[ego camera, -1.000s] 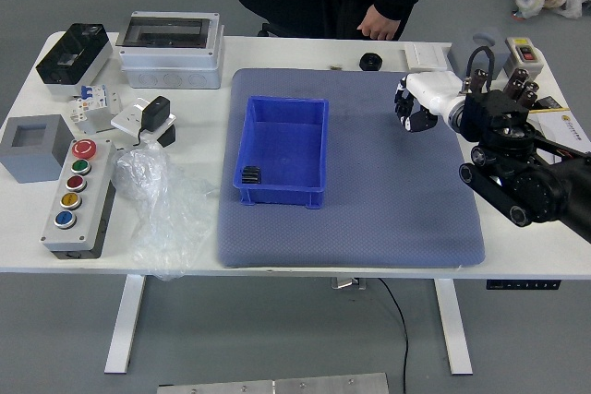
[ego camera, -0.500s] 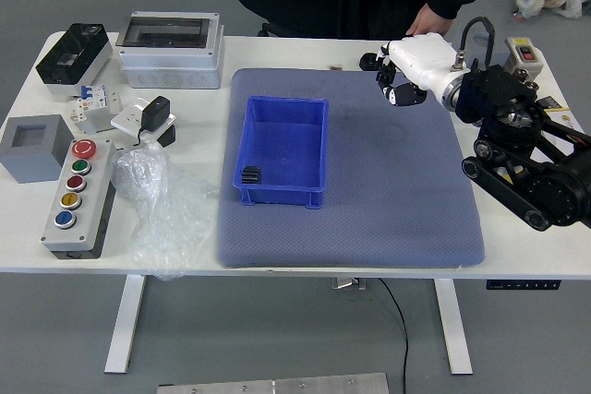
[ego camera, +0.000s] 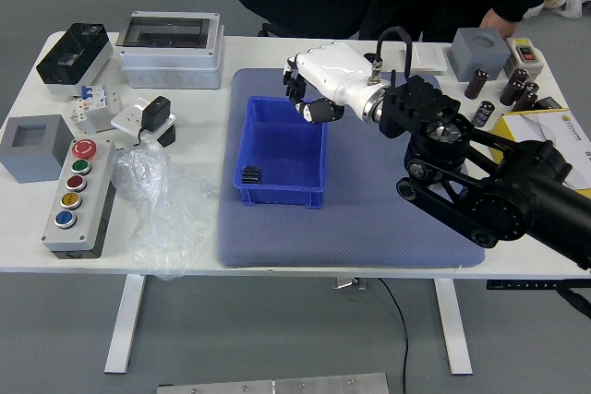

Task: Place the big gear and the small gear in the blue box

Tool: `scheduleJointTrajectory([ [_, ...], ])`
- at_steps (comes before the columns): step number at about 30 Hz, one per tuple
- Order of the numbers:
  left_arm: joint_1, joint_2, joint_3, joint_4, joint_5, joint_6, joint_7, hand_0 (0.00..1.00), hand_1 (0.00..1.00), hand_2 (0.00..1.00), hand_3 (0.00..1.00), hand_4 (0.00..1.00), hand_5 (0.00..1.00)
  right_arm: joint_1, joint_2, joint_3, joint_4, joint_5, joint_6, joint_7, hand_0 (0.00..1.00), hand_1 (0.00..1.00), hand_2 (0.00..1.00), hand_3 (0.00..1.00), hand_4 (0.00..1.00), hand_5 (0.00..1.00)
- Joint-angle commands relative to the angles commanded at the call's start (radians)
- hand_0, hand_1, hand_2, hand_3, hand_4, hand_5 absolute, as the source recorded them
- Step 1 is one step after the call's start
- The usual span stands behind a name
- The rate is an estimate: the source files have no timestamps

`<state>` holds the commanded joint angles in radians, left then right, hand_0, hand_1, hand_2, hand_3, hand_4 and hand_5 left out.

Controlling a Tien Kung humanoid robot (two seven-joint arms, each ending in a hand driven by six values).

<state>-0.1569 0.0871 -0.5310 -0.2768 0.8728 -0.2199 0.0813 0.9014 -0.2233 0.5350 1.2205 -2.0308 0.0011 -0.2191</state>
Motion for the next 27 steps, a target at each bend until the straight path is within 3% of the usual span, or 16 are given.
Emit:
scheduleJointTrajectory([
  [5,-0.005,-0.004,0.006,0.0,-0.003,0.0,0.0,0.861,0.842,0.846,0.861,0.754,0.687,-0.007,0.034,-0.033,-0.026,0.03,-0.001,0.004,0.553,0.463,0.549,0.623,0.499,0.175],
  [11,-0.004,-0.004,0.012,0.001,-0.006,0.002,0.0,0.861,0.842,0.846,0.86,0.754,0.687,-0.014,0.042,-0.04,-0.045,0.065,0.012,0.009,0.538,0.468,0.555,0.629,0.519,0.192],
  [12,-0.004,-0.005,0.012,0.001,-0.006,0.002,0.0,0.861,0.842,0.846,0.861,0.754,0.687,-0.015,0.042,-0.04,-0.047,0.069,0.015,0.009,0.538,0.487,0.585,0.642,0.672,0.286],
  [17,-0.01,-0.009,0.01,0.0,-0.004,0.0,0.0,0.861,0.842,0.846,0.861,0.754,0.687,-0.016,0.038,-0.037,-0.058,0.087,0.038,0.011,0.538,0.487,0.585,0.642,0.672,0.286],
  [18,-0.01,-0.009,0.01,0.0,-0.004,0.0,0.0,0.861,0.842,0.846,0.86,0.754,0.688,-0.016,0.037,-0.036,-0.059,0.09,0.043,0.011,0.594,0.55,0.669,0.704,0.781,0.37],
  [23,-0.008,-0.007,0.011,0.001,-0.006,0.001,0.001,0.861,0.842,0.846,0.86,0.754,0.688,-0.014,0.033,-0.033,-0.062,0.105,0.071,0.013,0.594,0.55,0.669,0.704,0.781,0.37],
  [24,-0.008,-0.007,0.011,0.001,-0.006,0.001,0.001,0.861,0.843,0.846,0.86,0.754,0.688,-0.014,0.031,-0.032,-0.063,0.107,0.076,0.013,0.616,0.583,0.703,0.811,0.837,0.412],
  [27,-0.007,-0.008,0.01,0.0,-0.005,0.001,0.001,0.861,0.843,0.846,0.86,0.754,0.688,-0.013,0.026,-0.029,-0.061,0.11,0.084,0.012,0.616,0.583,0.703,0.811,0.837,0.412],
])
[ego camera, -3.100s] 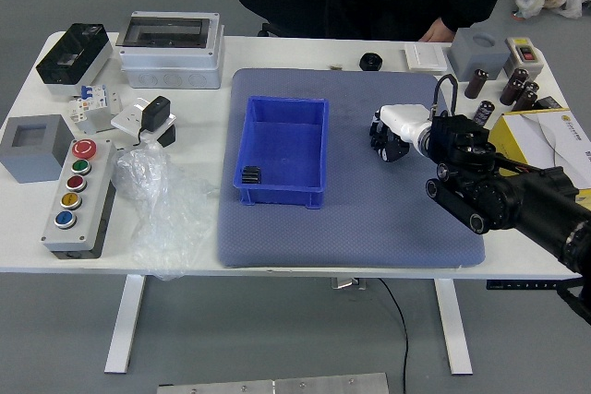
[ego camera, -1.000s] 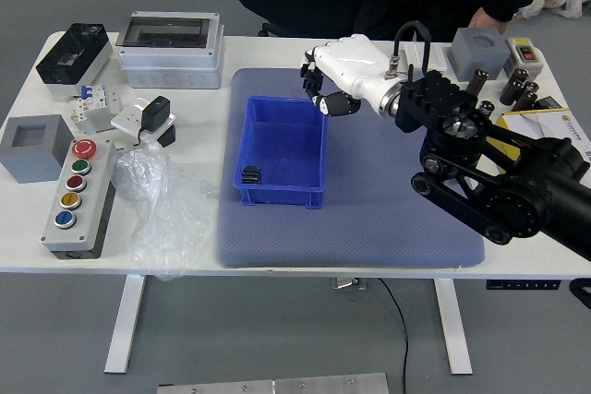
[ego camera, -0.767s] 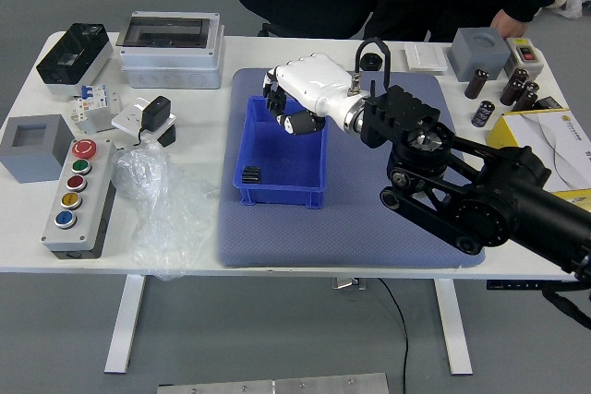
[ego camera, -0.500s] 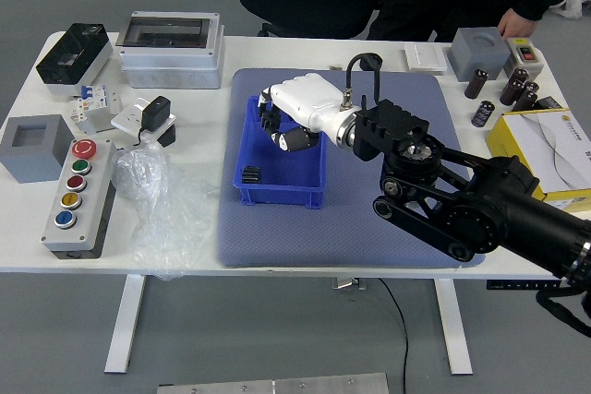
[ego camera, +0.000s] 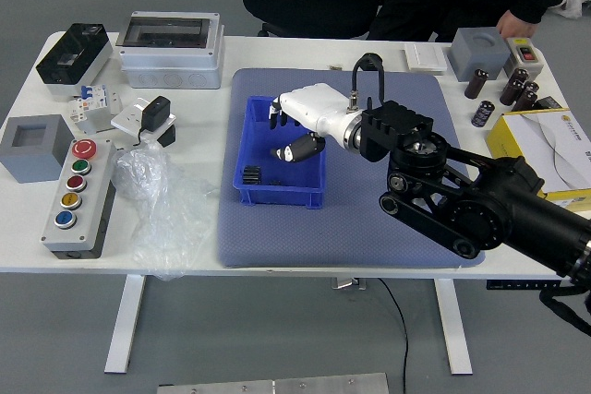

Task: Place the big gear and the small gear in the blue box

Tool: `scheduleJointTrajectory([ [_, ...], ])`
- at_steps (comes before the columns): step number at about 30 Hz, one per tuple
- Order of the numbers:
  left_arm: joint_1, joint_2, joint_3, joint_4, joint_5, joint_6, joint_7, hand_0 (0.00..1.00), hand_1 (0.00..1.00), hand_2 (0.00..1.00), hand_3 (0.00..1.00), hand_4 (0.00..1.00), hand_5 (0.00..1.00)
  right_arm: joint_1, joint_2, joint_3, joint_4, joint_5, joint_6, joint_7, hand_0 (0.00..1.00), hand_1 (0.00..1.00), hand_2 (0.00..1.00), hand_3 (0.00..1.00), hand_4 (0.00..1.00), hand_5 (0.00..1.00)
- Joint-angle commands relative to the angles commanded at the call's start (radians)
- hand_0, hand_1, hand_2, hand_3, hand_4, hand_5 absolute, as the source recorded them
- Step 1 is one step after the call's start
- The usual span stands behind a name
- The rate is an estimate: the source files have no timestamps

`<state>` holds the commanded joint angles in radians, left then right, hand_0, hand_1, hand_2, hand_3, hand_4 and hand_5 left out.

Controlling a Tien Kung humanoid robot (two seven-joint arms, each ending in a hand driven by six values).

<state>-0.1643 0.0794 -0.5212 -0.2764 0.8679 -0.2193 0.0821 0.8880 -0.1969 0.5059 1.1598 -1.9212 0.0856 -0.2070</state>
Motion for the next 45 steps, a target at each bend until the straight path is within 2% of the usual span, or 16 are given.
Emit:
scheduleJointTrajectory([
  [7,0.006,0.002,-0.003,0.0,0.001,0.001,0.0,0.86,0.842,0.846,0.86,0.754,0.688,0.006,-0.036,0.045,0.037,-0.013,0.007,-0.006,0.623,0.588,0.712,0.821,0.862,0.437],
  [14,0.016,0.01,-0.022,-0.001,0.01,0.002,-0.002,0.86,0.842,0.846,0.861,0.754,0.688,-0.022,-0.122,0.13,0.121,-0.031,0.019,-0.015,0.618,0.587,0.702,0.804,0.872,0.453],
  [17,0.023,0.014,-0.033,-0.001,0.014,0.003,-0.003,0.86,0.842,0.846,0.86,0.754,0.688,-0.047,-0.157,0.169,0.155,-0.04,0.024,-0.018,0.641,0.614,0.713,0.796,0.847,0.472],
  [24,0.033,0.02,-0.061,-0.001,0.033,0.004,-0.005,0.861,0.842,0.846,0.86,0.754,0.688,-0.107,-0.218,0.255,0.2,-0.074,0.042,-0.025,0.664,0.646,0.738,0.772,0.804,0.488],
  [26,0.035,0.022,-0.069,-0.001,0.038,0.004,-0.006,0.861,0.842,0.846,0.86,0.754,0.688,-0.129,-0.236,0.287,0.209,-0.088,0.044,-0.026,0.664,0.646,0.738,0.772,0.804,0.488],
  [27,0.036,0.023,-0.073,-0.002,0.04,0.004,-0.007,0.86,0.842,0.846,0.861,0.754,0.688,-0.14,-0.243,0.303,0.213,-0.095,0.046,-0.026,0.701,0.685,0.785,0.756,0.75,0.523],
  [35,0.045,0.028,-0.084,-0.002,0.048,0.006,-0.009,0.861,0.843,0.846,0.86,0.754,0.688,-0.262,-0.287,0.451,0.244,-0.102,0.033,-0.026,0.72,0.708,0.808,0.768,0.73,0.539],
  [38,0.048,0.028,-0.086,-0.002,0.049,0.007,-0.01,0.861,0.843,0.846,0.86,0.754,0.688,-0.317,-0.291,0.51,0.251,-0.068,0.023,-0.027,0.72,0.708,0.808,0.768,0.73,0.539],
  [39,0.049,0.028,-0.085,-0.002,0.048,0.008,-0.01,0.861,0.842,0.846,0.861,0.754,0.688,-0.339,-0.292,0.536,0.256,-0.05,0.016,-0.027,0.736,0.721,0.821,0.766,0.692,0.567],
  [44,0.051,0.026,-0.086,-0.002,0.05,0.01,-0.011,0.861,0.842,0.846,0.861,0.754,0.688,-0.42,-0.306,0.641,0.303,0.035,-0.002,-0.034,0.736,0.721,0.821,0.766,0.692,0.567],
  [45,0.051,0.026,-0.087,-0.002,0.051,0.01,-0.011,0.861,0.843,0.846,0.861,0.754,0.688,-0.437,-0.311,0.667,0.32,0.057,-0.005,-0.036,0.752,0.731,0.823,0.752,0.648,0.622],
])
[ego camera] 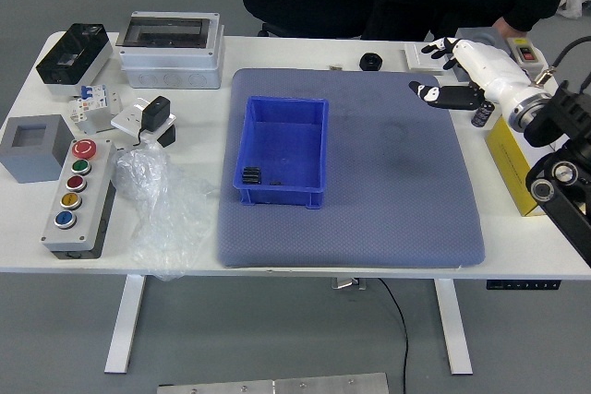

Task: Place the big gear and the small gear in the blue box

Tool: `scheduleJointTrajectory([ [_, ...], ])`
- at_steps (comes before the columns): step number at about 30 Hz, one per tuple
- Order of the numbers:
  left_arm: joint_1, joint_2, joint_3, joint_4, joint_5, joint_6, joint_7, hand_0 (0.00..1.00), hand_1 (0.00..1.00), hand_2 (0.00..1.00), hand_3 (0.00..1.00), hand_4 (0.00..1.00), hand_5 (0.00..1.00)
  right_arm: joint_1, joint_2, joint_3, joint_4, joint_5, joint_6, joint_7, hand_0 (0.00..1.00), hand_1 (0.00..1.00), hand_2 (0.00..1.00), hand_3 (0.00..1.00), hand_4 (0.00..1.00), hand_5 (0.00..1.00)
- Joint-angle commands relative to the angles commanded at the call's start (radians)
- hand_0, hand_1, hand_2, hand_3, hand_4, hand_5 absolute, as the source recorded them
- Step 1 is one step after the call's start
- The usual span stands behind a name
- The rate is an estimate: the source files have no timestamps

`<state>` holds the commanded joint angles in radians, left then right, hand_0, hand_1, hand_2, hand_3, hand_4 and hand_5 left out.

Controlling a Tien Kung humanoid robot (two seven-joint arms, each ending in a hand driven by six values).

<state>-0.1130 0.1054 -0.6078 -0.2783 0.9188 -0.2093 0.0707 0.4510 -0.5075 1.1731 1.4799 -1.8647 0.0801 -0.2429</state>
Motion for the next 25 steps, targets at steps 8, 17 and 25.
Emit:
scheduleJointTrajectory([
  [8,-0.001,-0.002,-0.005,0.0,0.003,0.0,-0.001,0.86,0.842,0.846,0.861,0.753,0.688,-0.134,-0.027,0.177,0.11,0.164,-0.043,0.019,0.763,0.744,0.827,0.755,0.608,0.68],
  [17,0.003,-0.006,-0.016,0.0,0.006,0.001,-0.001,0.861,0.842,0.846,0.86,0.753,0.689,-0.258,-0.039,0.306,0.159,0.492,-0.063,0.178,0.811,0.791,0.872,0.807,0.586,0.728],
  [25,0.002,-0.001,-0.018,0.0,0.009,0.002,-0.004,0.861,0.842,0.846,0.861,0.754,0.688,-0.312,-0.061,0.295,0.192,0.799,0.008,0.278,0.858,0.821,0.893,0.854,0.573,0.812],
])
